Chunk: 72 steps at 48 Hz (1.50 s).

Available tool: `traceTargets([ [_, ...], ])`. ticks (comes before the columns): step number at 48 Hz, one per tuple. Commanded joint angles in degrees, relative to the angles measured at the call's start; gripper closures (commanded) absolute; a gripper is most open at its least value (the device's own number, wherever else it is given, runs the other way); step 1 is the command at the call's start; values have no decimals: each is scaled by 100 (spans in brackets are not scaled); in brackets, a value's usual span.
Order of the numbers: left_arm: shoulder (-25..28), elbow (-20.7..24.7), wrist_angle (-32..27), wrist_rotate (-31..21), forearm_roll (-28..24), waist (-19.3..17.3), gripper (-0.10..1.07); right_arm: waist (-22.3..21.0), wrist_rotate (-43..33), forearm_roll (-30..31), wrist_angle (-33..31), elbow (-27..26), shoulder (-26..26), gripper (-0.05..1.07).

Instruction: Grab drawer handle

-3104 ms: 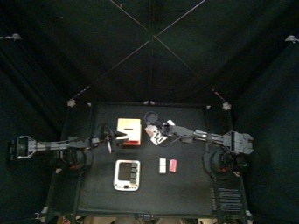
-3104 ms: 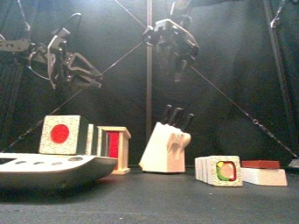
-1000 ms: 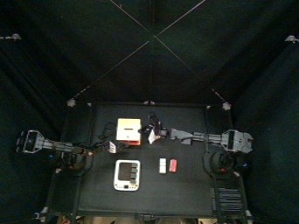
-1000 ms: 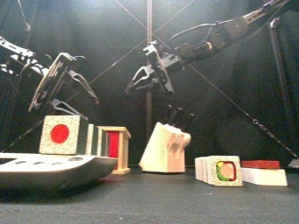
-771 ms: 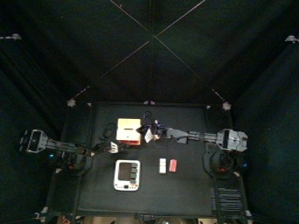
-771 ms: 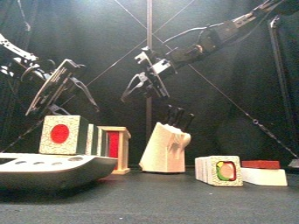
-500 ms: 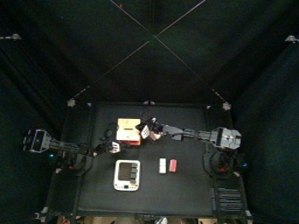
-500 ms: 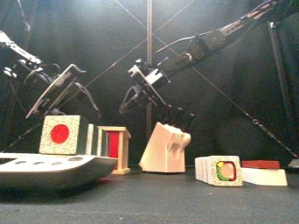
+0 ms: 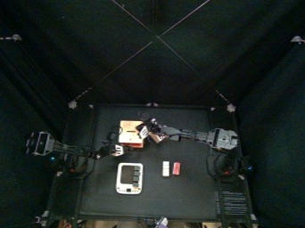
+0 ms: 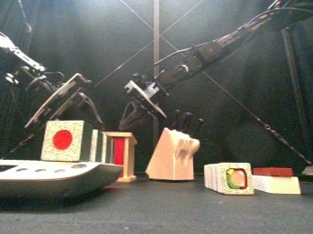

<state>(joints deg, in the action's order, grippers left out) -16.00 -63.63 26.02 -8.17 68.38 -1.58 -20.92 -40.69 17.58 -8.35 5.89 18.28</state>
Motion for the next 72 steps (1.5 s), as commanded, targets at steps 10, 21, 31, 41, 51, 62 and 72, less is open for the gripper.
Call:
traceTargets([
  [10,229,202,0,18,9,-316,11,-62,0,26,18,-264,18,65],
  [21,536,343,-97,9,18,-352,11,-70,0,35,-105,-325,158,65],
  [31,659,404,-105,9,53,-396,11,-79,9,35,-431,-334,237,65],
  [41,659,404,-105,9,44,-519,11,-79,9,44,-545,-387,290,65],
  [51,721,404,-132,9,53,-562,11,-62,9,35,-545,-422,290,65],
  [62,791,422,-185,9,44,-606,11,-44,9,35,-545,-422,308,65],
  [72,853,422,-193,9,44,-650,11,-35,9,35,-554,-422,334,65],
])
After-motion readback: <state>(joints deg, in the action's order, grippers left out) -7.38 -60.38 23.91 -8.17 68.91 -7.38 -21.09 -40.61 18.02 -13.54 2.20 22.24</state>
